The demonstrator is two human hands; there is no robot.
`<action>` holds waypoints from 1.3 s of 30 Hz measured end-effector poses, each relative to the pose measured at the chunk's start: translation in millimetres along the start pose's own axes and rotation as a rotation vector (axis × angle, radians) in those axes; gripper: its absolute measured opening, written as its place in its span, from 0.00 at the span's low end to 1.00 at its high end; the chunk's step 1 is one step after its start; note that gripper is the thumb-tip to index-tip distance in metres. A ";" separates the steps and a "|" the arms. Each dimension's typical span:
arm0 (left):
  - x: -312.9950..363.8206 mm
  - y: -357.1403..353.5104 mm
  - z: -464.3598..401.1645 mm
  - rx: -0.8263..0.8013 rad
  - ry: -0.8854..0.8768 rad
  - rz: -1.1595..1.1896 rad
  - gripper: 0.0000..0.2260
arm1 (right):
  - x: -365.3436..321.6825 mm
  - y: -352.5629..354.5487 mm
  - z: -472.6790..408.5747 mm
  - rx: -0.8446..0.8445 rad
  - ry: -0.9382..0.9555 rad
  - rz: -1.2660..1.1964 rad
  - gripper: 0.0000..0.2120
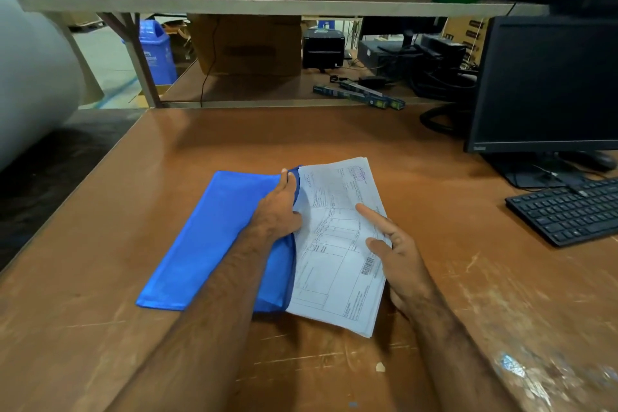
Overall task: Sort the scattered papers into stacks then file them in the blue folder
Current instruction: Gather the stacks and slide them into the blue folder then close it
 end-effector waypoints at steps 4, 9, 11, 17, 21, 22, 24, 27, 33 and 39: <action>10.6 -0.7 -0.3 -0.001 -0.102 -0.040 0.43 | 7.7 0.3 -2.5 -0.023 -0.067 -0.040 0.27; 10.5 -1.4 -0.7 -0.040 -0.156 -0.014 0.41 | 6.0 11.1 -11.1 0.038 -0.130 0.013 0.29; 5.8 -5.7 -3.1 -0.087 -0.112 -0.006 0.41 | 5.3 13.3 -13.2 0.089 -0.136 0.041 0.27; 2.2 -6.0 -4.2 -0.157 0.010 -0.040 0.40 | -9.3 -2.1 -13.9 0.067 -0.063 0.145 0.27; 8.9 -7.2 -3.7 -0.154 -0.069 0.031 0.41 | -11.6 -7.4 -19.5 0.039 -0.092 0.150 0.27; 14.3 -7.8 -2.8 -0.143 -0.112 0.046 0.41 | -9.0 -9.0 -20.8 0.041 -0.102 0.139 0.27; 26.3 -10.8 0.1 -0.146 -0.193 0.073 0.42 | -3.9 -12.1 -23.4 0.054 -0.118 0.144 0.27; 31.8 -9.1 4.7 -0.165 -0.190 0.106 0.40 | 1.1 -14.4 -27.8 0.071 -0.129 0.182 0.27; 29.7 4.8 27.7 -0.268 -0.157 0.276 0.37 | -3.3 -16.1 -32.4 0.127 -0.074 0.216 0.28; 26.4 13.9 28.3 -0.165 -0.010 0.698 0.34 | 2.3 -38.5 -30.6 0.153 0.009 0.248 0.31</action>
Point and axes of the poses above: each hand's wrist, its own z-axis away from the middle knuckle, its own y-axis out of the back of the hand, x = y × z, the point moved 9 cm from there along -z, towards the middle knuckle, and after that the axes turned 13 degrees about -z, right-handed, at the moved point
